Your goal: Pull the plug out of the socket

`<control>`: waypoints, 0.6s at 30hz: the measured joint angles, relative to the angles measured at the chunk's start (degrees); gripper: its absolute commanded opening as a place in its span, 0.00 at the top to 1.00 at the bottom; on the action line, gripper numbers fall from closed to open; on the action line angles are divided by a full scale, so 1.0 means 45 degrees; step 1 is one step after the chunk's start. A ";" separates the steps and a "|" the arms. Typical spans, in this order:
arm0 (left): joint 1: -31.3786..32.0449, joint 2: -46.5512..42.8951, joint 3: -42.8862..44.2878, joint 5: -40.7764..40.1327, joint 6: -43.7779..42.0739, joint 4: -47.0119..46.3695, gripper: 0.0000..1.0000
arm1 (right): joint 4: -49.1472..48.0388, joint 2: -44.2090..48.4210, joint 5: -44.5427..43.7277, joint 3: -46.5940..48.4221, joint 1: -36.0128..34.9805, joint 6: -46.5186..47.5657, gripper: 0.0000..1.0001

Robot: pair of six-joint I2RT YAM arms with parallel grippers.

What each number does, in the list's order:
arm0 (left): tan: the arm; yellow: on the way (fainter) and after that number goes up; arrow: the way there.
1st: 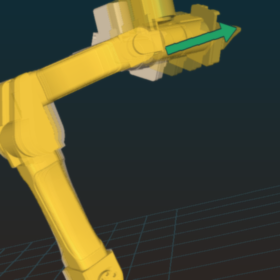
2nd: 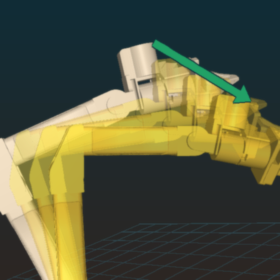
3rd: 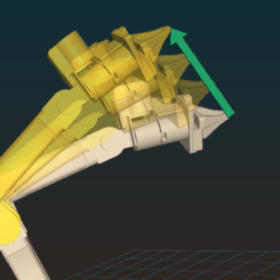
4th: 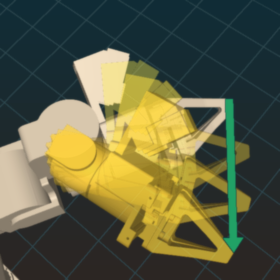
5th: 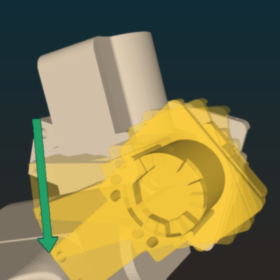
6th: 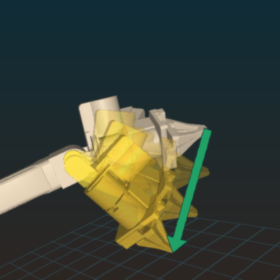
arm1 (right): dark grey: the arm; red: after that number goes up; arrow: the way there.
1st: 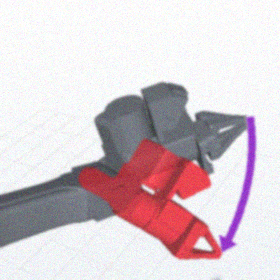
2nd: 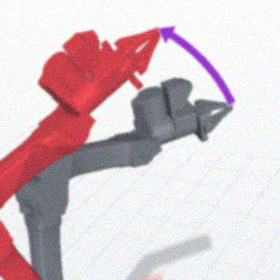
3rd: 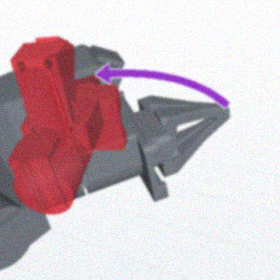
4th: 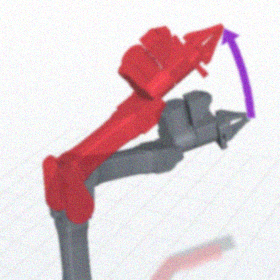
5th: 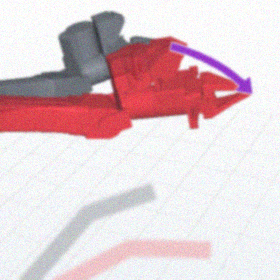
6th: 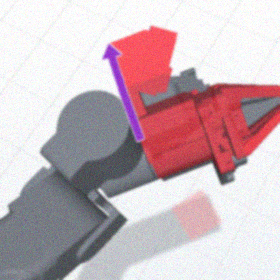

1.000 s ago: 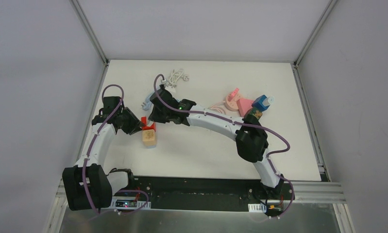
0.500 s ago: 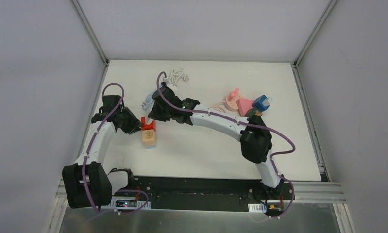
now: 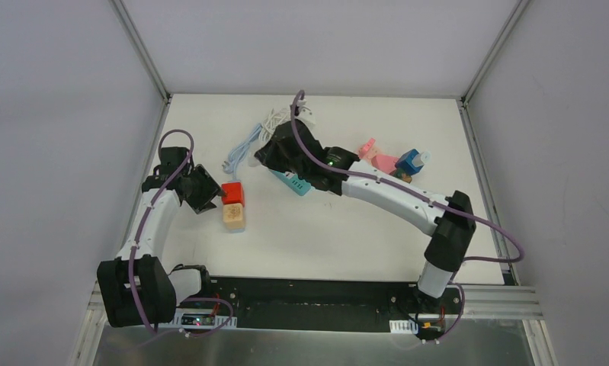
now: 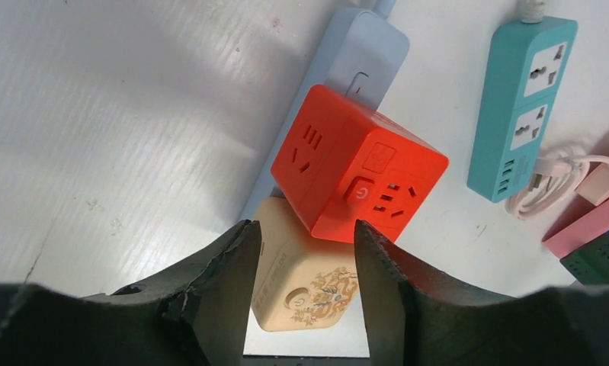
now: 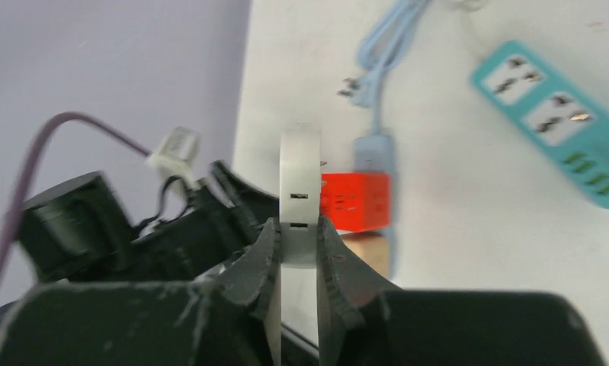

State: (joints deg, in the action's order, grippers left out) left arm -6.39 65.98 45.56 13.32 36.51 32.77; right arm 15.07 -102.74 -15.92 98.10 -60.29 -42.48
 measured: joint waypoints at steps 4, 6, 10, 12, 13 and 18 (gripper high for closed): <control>-0.0005 -0.0296 0.0622 0.0039 -0.0102 0.0500 0.35 | 0.0801 0.1467 -0.1054 -0.1637 0.0554 0.0078 1.00; -0.0005 -0.0831 0.0782 0.0102 -0.0155 0.0539 0.31 | 0.1370 0.2370 -0.1540 -0.2467 0.0855 0.0015 1.00; -0.0010 -0.2545 0.0811 0.0262 -0.0393 0.0699 0.28 | 0.2351 0.4235 -0.2239 -0.4012 0.1234 -0.0277 1.00; -0.0005 -0.3327 0.0763 0.0267 -0.0568 0.0719 0.27 | 0.2977 0.5246 -0.2477 -0.4896 0.1263 -0.0583 1.00; 0.0000 -0.3667 0.0709 0.0267 -0.0631 0.0714 0.27 | 0.3342 0.5814 -0.2579 -0.5455 0.1287 -0.0792 1.00; 0.0005 -0.4537 0.0155 0.0301 -0.0738 0.0646 0.27 | 0.4629 0.7936 -0.2817 -0.7864 0.1632 -0.1724 1.00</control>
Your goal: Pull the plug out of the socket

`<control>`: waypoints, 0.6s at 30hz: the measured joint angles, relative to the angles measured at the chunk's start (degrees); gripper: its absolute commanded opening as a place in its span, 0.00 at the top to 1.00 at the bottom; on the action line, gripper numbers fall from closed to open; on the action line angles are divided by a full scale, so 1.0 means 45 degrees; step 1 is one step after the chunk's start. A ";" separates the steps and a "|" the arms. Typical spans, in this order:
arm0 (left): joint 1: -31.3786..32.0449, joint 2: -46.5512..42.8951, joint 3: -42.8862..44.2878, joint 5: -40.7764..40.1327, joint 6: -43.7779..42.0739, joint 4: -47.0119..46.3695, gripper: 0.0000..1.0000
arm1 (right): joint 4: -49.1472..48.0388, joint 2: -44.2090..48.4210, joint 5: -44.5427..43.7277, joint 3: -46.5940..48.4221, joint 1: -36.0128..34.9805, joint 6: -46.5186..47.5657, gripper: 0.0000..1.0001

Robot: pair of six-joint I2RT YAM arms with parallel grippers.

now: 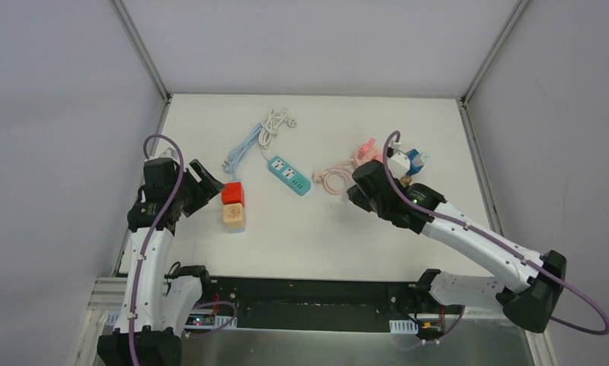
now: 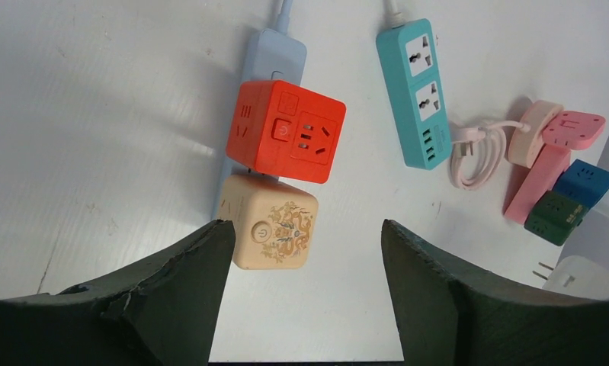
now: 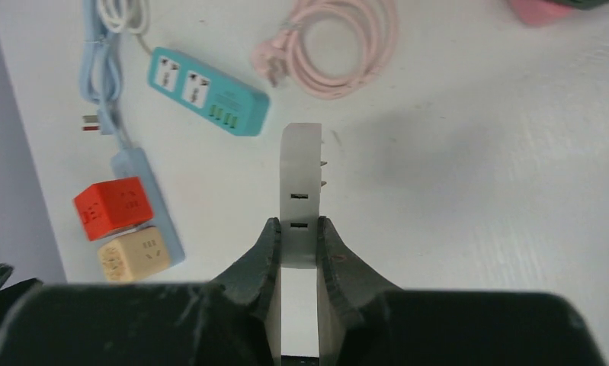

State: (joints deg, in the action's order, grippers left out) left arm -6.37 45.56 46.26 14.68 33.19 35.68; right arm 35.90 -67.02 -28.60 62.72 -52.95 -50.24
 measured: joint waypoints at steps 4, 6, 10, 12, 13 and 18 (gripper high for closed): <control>0.0000 -0.0039 -0.0107 0.0015 -0.0087 0.0039 0.26 | 0.1044 0.1583 0.0024 -0.1603 0.0641 -0.0675 1.00; 0.0000 -0.0146 -0.0107 0.0015 -0.0155 0.0044 0.25 | 0.1583 0.2263 0.0092 -0.2093 0.0908 -0.0991 1.00; 0.0000 -0.0393 -0.0112 0.0063 -0.0185 0.0034 0.25 | 0.2642 0.3143 0.0345 -0.2773 0.1370 -0.1647 0.98; 0.0000 -0.0398 -0.0112 0.0180 -0.0223 0.0039 0.25 | 0.3099 0.3366 0.0578 -0.3157 0.1666 -0.1865 0.94; 0.0000 -0.0369 -0.0112 0.0277 -0.0267 0.0044 0.25 | 0.3254 0.3429 0.0704 -0.3371 0.1821 -0.1933 0.92; 0.0000 -0.0185 -0.0112 0.0291 -0.0656 0.0277 0.24 | 0.3740 0.3113 0.1467 -0.4371 0.2812 -0.1865 0.89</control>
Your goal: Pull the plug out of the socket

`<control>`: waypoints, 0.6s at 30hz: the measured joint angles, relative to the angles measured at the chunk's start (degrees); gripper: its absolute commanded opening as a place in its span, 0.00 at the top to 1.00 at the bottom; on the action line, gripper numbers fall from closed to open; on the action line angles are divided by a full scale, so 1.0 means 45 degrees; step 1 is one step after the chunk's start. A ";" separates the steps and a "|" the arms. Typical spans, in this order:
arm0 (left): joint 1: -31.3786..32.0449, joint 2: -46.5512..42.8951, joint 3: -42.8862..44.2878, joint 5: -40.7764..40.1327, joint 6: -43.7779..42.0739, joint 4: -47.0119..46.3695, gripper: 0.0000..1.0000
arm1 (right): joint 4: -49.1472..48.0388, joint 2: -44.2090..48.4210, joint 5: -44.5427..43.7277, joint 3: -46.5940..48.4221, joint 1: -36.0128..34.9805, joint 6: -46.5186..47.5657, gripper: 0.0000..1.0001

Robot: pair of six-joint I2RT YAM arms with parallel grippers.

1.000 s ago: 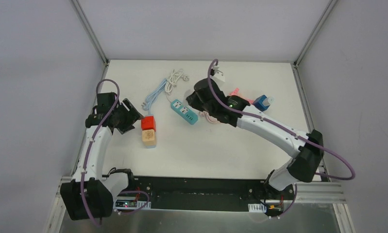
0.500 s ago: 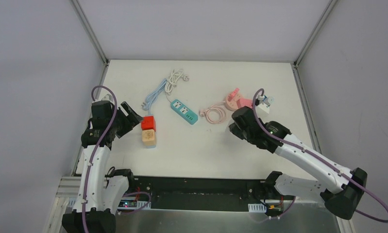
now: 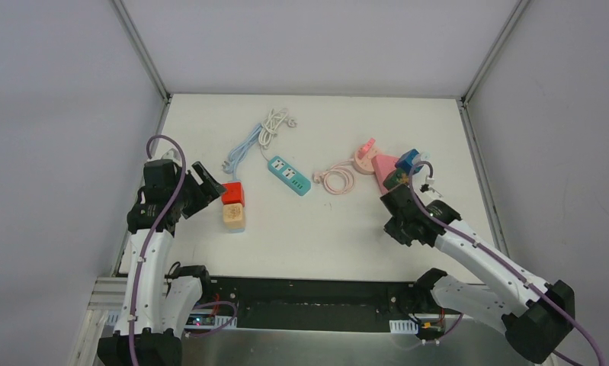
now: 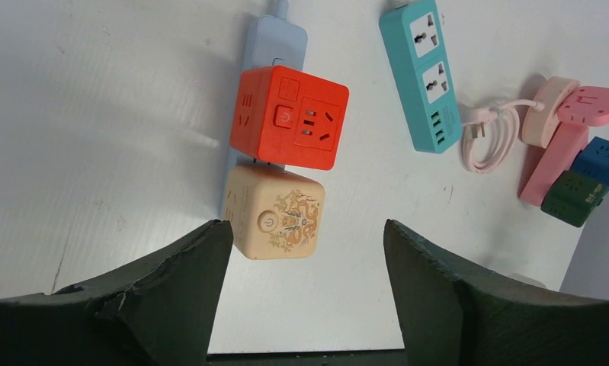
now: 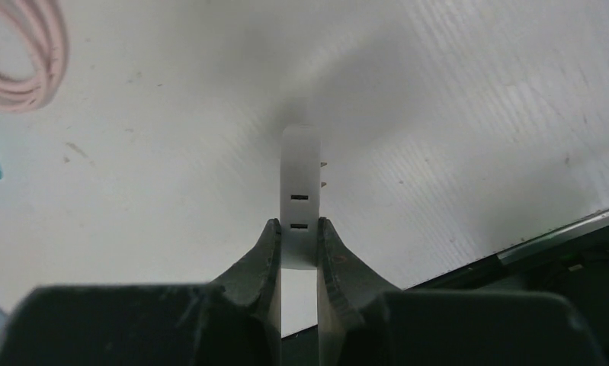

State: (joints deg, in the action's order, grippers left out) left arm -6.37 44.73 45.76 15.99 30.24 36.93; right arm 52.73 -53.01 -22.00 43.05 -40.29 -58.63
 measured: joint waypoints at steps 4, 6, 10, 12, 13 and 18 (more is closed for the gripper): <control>0.0000 0.0078 0.0121 -0.0233 -0.0233 0.0364 0.24 | 0.0248 -0.1117 0.0126 -0.0131 0.1039 0.0534 0.87; 0.0000 0.0160 0.0340 -0.0355 -0.0306 0.0622 0.24 | 0.0379 -0.1923 0.0024 -0.0053 0.1447 0.0860 0.81; 0.0000 0.0277 0.0787 -0.0573 -0.0500 0.0942 0.23 | 0.0748 -0.3453 -0.0267 0.0340 0.1797 0.1433 0.58; 0.0000 0.0277 0.0874 -0.0704 -0.0588 0.1015 0.23 | 0.0797 -0.3959 -0.0238 0.0393 0.1817 0.1671 0.47; 0.0000 0.0287 0.0899 -0.0743 -0.0622 0.1069 0.23 | 0.0835 -0.4197 -0.0219 0.0413 0.1817 0.1792 0.42; 0.0000 0.0325 0.0947 -0.1049 -0.0690 0.1345 0.23 | 0.1049 -0.4954 -0.0257 0.0952 0.1817 0.2501 0.29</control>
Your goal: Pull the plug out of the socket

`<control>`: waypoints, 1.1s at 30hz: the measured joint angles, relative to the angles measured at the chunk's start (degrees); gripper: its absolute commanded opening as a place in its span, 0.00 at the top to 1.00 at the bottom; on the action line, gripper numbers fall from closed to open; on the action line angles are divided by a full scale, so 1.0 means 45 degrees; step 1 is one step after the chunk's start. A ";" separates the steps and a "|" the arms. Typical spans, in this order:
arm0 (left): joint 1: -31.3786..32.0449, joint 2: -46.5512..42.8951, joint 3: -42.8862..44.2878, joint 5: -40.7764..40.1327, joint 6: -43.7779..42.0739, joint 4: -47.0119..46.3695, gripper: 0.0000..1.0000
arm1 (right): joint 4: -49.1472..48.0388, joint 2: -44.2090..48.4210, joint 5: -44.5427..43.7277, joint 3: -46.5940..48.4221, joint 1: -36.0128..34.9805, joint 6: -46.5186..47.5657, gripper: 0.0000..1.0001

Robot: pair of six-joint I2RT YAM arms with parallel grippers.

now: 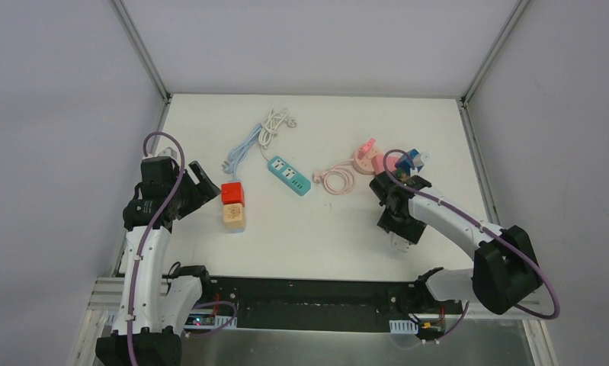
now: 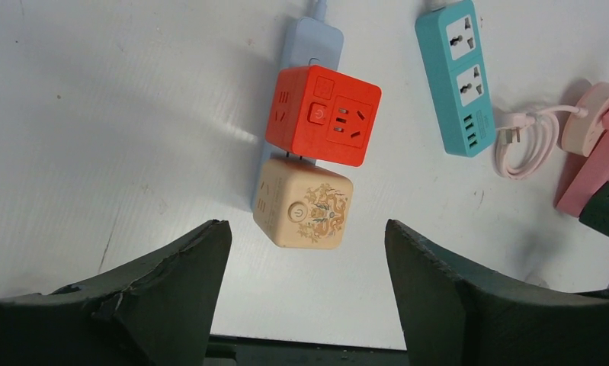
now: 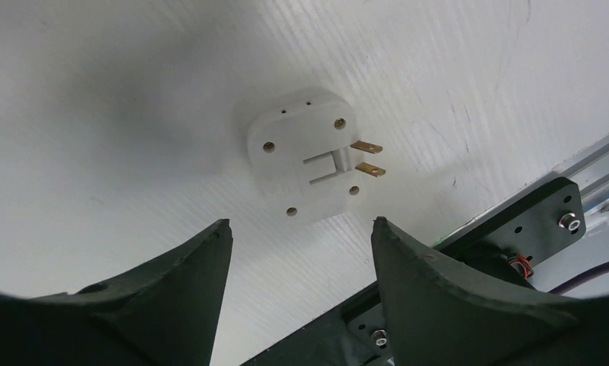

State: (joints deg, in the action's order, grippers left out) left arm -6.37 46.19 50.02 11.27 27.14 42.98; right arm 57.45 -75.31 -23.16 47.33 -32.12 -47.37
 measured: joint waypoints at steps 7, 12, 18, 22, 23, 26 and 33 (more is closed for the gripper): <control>0.0000 -0.0005 0.0000 -0.0461 -0.0107 0.0010 0.22 | 0.0267 0.0010 -0.0044 0.1151 0.0000 0.0661 0.25; 0.0000 -0.0010 0.0000 -0.0733 -0.0160 0.0087 0.22 | 0.0510 0.0355 -0.0053 0.2055 0.0000 0.0826 0.24; 0.0000 -0.0107 0.0291 -0.1209 -0.0180 0.0622 0.07 | 0.0325 0.1151 0.0073 0.3065 0.0000 0.1413 0.24; 0.0000 -0.0597 0.0481 -0.1656 -0.0253 0.0971 0.01 | -0.0515 0.1855 0.0520 0.3167 0.0000 0.1928 0.22; 0.0000 -0.0758 0.0515 -0.1739 -0.0253 0.1005 0.01 | -0.0787 0.2059 0.0714 0.3167 0.0000 0.2050 0.21; 0.0000 -0.1180 0.0515 -0.1851 -0.0272 0.1015 0.01 | -0.1705 0.2521 0.1831 0.3186 0.0010 0.2637 0.20; 0.0000 -0.1360 0.0505 -0.1025 0.0194 0.0971 0.04 | -0.4294 0.1987 0.5586 0.3594 -0.0350 0.2890 0.16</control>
State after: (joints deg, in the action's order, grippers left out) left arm -6.37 40.07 52.29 6.66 28.01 47.35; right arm 38.13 -66.37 1.98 63.51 -33.69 -34.37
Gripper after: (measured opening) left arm 0.971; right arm 0.822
